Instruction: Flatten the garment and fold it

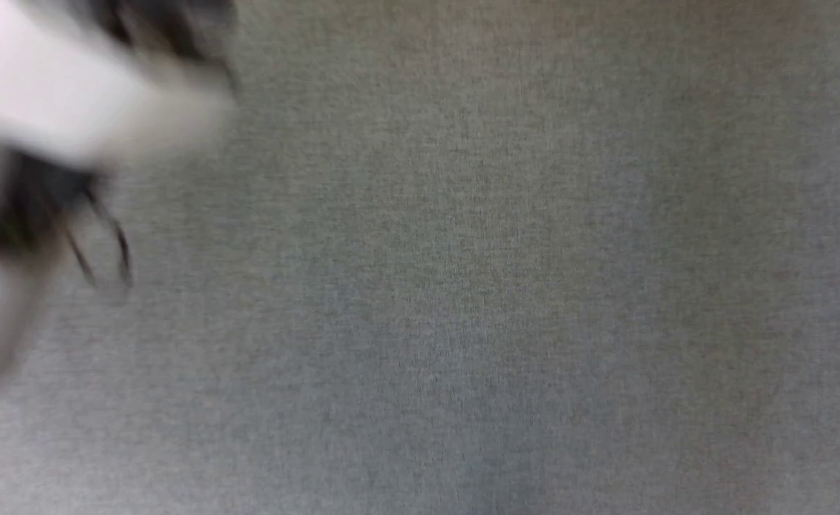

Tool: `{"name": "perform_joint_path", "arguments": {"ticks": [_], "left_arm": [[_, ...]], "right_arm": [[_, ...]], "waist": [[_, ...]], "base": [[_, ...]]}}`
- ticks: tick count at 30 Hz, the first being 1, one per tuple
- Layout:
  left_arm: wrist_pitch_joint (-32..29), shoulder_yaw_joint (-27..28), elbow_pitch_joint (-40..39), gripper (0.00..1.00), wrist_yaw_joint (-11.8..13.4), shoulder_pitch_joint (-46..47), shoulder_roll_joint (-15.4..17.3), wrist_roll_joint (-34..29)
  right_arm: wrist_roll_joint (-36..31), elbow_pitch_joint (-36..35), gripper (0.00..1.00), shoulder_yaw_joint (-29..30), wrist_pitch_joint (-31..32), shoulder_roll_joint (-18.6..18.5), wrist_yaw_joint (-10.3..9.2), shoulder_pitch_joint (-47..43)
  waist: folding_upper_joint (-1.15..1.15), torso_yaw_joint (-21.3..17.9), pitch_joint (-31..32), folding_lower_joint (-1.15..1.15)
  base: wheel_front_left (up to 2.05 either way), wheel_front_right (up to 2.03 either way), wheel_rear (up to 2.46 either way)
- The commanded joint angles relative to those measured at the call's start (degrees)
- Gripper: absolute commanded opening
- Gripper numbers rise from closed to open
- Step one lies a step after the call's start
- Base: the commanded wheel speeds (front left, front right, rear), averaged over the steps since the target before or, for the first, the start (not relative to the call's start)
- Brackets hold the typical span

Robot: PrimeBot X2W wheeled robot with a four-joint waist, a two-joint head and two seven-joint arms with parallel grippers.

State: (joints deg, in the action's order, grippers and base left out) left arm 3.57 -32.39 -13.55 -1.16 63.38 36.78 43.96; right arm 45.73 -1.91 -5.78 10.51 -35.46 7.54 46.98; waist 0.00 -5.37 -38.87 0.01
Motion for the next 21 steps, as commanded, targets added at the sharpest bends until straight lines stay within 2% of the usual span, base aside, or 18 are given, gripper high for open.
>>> {"name": "perform_joint_path", "arguments": {"ticks": [1, 8, 11, 16, 21], "left_arm": [[0.31, -0.21, -1.00, 0.00, 0.70, -2.49, 0.54, 0.42], [3.40, -4.45, -10.42, 0.00, 8.16, -26.20, 4.67, 0.72], [3.35, -7.37, -11.17, 0.00, 10.43, -34.92, 5.97, 1.69], [-0.29, -12.33, -9.70, 0.00, 12.23, -45.64, 7.86, 6.06], [-5.09, -16.72, -6.22, 0.00, 12.63, -52.56, 8.51, 11.09]], "right_arm": [[0.40, -0.69, 0.00, 0.80, -0.38, 0.32, -0.05, -1.81], [1.46, -5.54, 0.00, 8.23, -0.75, 5.12, -0.05, -22.46], [2.36, -6.55, 0.00, 8.33, 0.02, 6.83, -0.05, -29.54], [3.21, -5.43, 0.00, 6.95, 0.80, 7.72, -0.05, -38.81], [4.13, -2.41, 0.00, 5.34, 1.00, 7.93, -0.05, -46.25]], "waist": [[0.00, 0.99, 3.45, -0.01], [0.00, 0.99, 9.93, -0.01], [0.00, 0.80, 12.24, -0.01], [0.00, 1.01, 15.40, -0.01], [0.00, 1.55, 17.88, -0.01]], "base": [[0.00, 0.00, 0.00], [0.00, 0.00, 0.00], [0.00, 0.00, 0.00], [0.00, 0.00, 0.00], [0.00, 0.00, 0.00]]}}
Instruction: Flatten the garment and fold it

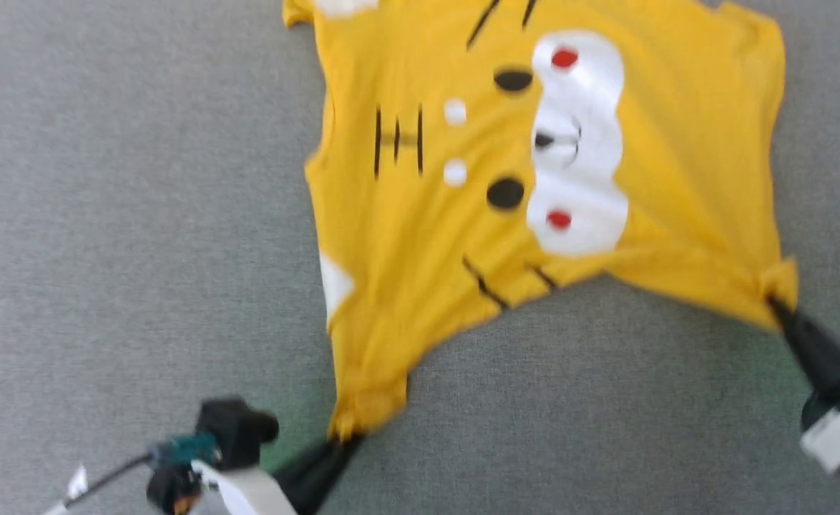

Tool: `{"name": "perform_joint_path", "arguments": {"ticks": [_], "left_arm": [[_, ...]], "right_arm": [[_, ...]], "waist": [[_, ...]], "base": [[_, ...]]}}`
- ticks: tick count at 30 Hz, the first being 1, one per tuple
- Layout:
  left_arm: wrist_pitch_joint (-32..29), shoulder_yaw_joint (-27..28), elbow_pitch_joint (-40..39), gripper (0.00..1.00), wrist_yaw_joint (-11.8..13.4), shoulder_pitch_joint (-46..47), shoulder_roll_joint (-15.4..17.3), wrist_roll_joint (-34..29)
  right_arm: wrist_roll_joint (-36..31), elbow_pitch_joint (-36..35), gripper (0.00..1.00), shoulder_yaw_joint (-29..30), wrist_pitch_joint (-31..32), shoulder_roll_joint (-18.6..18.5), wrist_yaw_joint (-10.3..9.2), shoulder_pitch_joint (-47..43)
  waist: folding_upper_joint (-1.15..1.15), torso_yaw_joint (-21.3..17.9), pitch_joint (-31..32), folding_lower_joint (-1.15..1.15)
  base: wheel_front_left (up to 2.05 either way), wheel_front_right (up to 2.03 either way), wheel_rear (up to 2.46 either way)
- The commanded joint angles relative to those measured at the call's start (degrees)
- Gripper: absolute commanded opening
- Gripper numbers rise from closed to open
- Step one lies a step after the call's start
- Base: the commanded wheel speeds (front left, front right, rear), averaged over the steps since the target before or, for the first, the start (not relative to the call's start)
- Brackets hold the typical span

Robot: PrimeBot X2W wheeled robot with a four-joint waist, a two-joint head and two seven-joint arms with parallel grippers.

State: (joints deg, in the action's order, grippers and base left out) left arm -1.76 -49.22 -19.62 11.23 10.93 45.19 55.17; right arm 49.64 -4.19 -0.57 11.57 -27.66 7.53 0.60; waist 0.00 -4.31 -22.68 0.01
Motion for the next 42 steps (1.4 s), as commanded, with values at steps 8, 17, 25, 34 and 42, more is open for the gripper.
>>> {"name": "perform_joint_path", "arguments": {"ticks": [8, 17, 25, 34, 42], "left_arm": [[-5.38, -5.13, 7.46, 0.00, -0.46, -6.79, -1.61, 6.23], [-7.57, -7.34, 12.68, 0.00, -1.04, -11.43, -1.75, 10.24], [-1.94, -4.97, 11.83, 0.00, -1.66, -11.38, -0.78, 8.40], [4.64, -0.84, 6.79, 0.00, -0.51, -9.03, 0.80, 4.68], [9.34, 4.20, -1.65, 0.00, 5.60, -6.62, 4.76, -0.92]], "right_arm": [[-1.40, 6.94, 0.00, -5.30, -0.36, -1.97, -0.04, -8.92], [-2.75, 15.43, 0.00, -10.26, 2.92, -4.87, -0.04, -15.67], [3.84, 14.53, 0.00, -10.97, 13.31, -5.02, -0.04, -21.49], [3.05, 6.04, 0.00, -4.04, 9.59, -5.83, -0.04, -19.84], [0.49, -1.56, 0.00, 4.11, 5.02, -6.21, -0.04, -16.78]], "waist": [[0.00, 2.04, 4.62, -0.01], [0.00, 3.42, 6.54, -0.01], [0.00, 3.85, 8.53, -0.01], [0.00, 3.08, 10.05, -0.01], [0.00, 3.31, 8.38, -0.01]], "base": [[0.00, 0.00, 0.00], [0.00, 0.00, 0.00], [0.00, 0.00, 0.00], [0.00, 0.00, 0.00], [0.00, 0.00, 0.00]]}}
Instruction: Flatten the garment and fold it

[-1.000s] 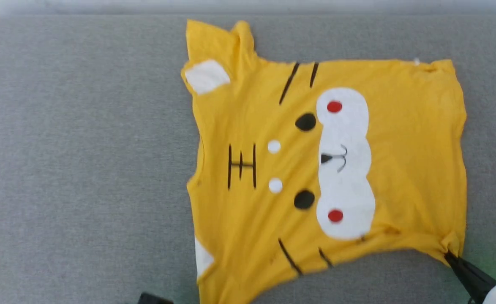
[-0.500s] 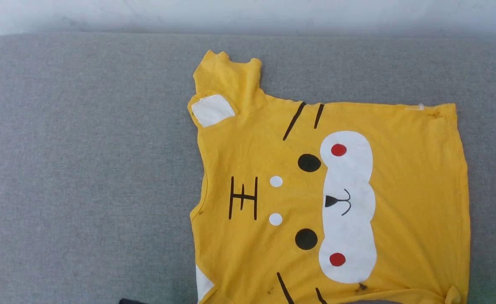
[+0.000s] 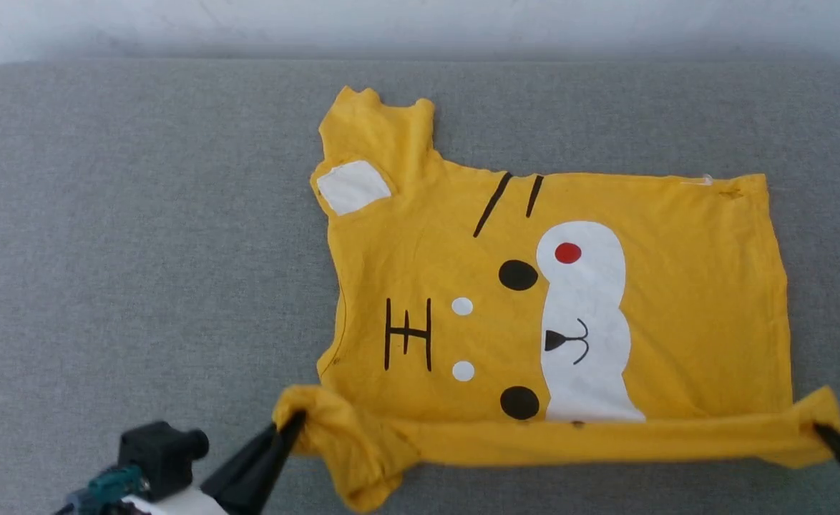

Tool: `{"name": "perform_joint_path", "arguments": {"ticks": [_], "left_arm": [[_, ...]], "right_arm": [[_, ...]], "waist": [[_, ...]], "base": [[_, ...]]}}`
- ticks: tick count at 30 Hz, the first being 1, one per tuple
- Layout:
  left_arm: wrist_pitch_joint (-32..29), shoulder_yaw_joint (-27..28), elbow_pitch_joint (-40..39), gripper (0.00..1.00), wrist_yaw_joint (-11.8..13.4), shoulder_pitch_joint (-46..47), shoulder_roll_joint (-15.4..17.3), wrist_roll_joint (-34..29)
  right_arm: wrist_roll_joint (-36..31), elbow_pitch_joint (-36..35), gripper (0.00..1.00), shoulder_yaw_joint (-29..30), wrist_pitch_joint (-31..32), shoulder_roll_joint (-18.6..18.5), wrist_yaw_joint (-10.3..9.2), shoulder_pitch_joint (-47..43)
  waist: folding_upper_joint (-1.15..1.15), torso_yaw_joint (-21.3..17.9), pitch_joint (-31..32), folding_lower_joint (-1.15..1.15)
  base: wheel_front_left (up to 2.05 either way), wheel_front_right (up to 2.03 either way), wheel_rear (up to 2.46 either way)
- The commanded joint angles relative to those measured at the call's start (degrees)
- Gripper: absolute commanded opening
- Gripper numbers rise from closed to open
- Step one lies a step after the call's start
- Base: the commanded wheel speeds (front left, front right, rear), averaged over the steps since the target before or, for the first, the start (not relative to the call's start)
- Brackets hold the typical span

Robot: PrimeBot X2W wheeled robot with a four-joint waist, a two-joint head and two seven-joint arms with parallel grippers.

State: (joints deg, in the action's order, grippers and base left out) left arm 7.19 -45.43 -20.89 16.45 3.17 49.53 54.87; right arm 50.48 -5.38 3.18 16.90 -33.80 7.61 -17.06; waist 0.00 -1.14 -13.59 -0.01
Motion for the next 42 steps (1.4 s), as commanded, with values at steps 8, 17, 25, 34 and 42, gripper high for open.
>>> {"name": "perform_joint_path", "arguments": {"ticks": [8, 17, 25, 34, 42], "left_arm": [[0.96, 3.78, -5.96, 0.00, 3.52, 8.48, 1.57, -6.93], [1.63, 3.86, 0.47, 0.00, 1.82, 18.49, -5.08, -10.28], [1.76, 2.64, 10.06, 0.00, -0.51, 22.22, -9.79, -9.60], [1.36, 1.58, 19.39, 0.35, -2.45, 25.27, -15.20, -7.64], [4.33, 3.52, 19.67, 1.00, -1.73, 25.07, -16.58, -6.93]], "right_arm": [[-2.69, -6.38, 0.00, 4.40, -1.14, -0.16, -0.12, 8.82], [-5.81, -3.74, 0.00, 1.65, 0.26, -0.81, -0.12, 18.94], [-6.55, 1.67, 0.00, -2.52, 0.28, -1.06, -0.12, 23.59], [-5.42, 6.89, 0.79, -5.79, -1.15, -0.84, -0.12, 25.49], [-4.58, 6.45, 1.00, -6.17, -3.81, -1.23, -0.12, 25.98]], "waist": [[0.00, 0.66, -6.96, 0.01], [0.00, 1.08, -12.77, 0.01], [0.00, 0.86, -15.17, 0.01], [0.00, 0.72, -15.73, 0.01], [0.00, 0.61, -13.86, 0.01]], "base": [[0.00, 0.00, 0.00], [0.00, 0.00, 0.00], [0.00, 0.00, 0.00], [0.00, 0.00, 0.00], [0.00, 0.00, 0.00]]}}
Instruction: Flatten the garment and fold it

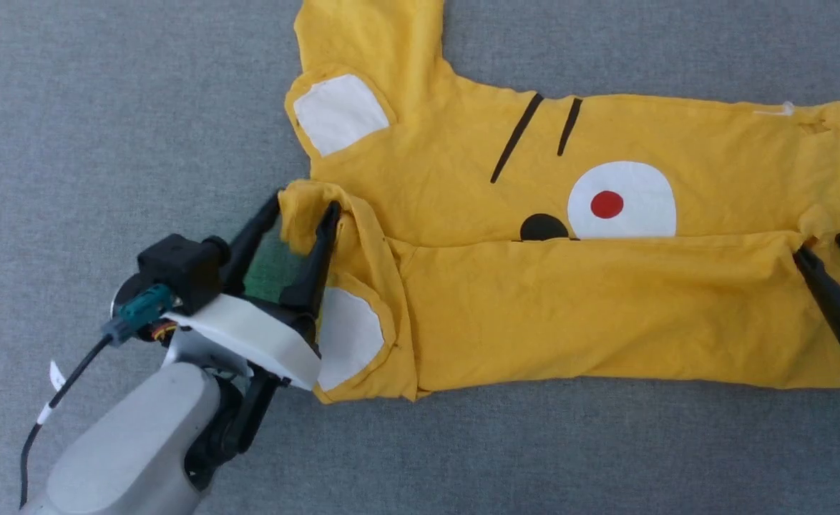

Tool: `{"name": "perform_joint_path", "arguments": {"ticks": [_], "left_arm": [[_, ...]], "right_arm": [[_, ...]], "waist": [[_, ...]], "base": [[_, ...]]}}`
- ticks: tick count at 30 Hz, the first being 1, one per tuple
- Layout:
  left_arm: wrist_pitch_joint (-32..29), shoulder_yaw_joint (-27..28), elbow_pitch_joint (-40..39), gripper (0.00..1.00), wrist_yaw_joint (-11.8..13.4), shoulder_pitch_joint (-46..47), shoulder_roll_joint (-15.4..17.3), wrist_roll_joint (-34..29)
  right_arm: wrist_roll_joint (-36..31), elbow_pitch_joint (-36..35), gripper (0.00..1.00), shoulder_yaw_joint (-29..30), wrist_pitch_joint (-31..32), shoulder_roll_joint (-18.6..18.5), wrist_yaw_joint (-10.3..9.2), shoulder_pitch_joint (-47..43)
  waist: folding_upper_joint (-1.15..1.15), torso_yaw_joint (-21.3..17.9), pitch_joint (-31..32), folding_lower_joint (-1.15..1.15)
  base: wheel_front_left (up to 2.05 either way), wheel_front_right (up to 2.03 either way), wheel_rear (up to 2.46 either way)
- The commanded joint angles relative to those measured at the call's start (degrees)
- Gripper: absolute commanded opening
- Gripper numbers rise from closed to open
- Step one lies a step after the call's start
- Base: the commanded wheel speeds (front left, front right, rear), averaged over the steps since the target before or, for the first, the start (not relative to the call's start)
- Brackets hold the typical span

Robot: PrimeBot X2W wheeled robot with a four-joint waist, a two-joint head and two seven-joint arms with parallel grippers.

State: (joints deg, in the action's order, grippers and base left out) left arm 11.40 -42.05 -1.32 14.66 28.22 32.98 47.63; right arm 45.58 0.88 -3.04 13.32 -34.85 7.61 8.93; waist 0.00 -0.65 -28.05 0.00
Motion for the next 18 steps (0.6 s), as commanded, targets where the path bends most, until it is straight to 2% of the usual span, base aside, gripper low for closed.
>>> {"name": "perform_joint_path", "arguments": {"ticks": [1, 6, 10, 14, 18], "left_arm": [[0.57, 0.53, -0.59, 1.00, 0.55, -0.53, 0.23, 0.16], [2.51, 3.15, -6.03, 1.00, 4.24, -5.52, 1.84, -0.94], [3.39, 6.42, -10.74, 1.00, 8.88, -11.00, 2.65, -4.25], [3.56, 10.98, -16.16, 1.00, 11.60, -16.60, -0.89, -10.08], [3.58, 15.32, -18.29, 1.00, 11.63, -23.72, -6.72, -17.24]], "right_arm": [[0.40, -0.41, 1.00, 0.53, -0.55, -0.24, -0.12, -0.53], [0.10, -4.74, 1.00, 5.78, -2.80, 1.50, -0.12, -4.96], [-5.97, -8.52, 1.00, 11.75, -7.21, 5.10, -0.12, -8.72], [-15.22, -11.83, 1.00, 15.85, -12.58, 11.47, -0.12, -12.08], [-22.97, -12.99, 1.00, 16.71, -16.08, 18.52, -0.12, -15.39]], "waist": [[0.00, 0.20, 1.16, 0.00], [0.00, 0.64, 4.57, 0.00], [0.00, 0.91, 7.12, 0.00], [0.00, 1.19, 8.97, 0.00], [0.00, 1.10, 10.48, 0.00]], "base": [[0.00, 0.00, 0.00], [0.00, 0.00, 0.00], [0.00, 0.00, 0.00], [0.00, 0.00, 0.00], [0.00, 0.00, 0.00]]}}
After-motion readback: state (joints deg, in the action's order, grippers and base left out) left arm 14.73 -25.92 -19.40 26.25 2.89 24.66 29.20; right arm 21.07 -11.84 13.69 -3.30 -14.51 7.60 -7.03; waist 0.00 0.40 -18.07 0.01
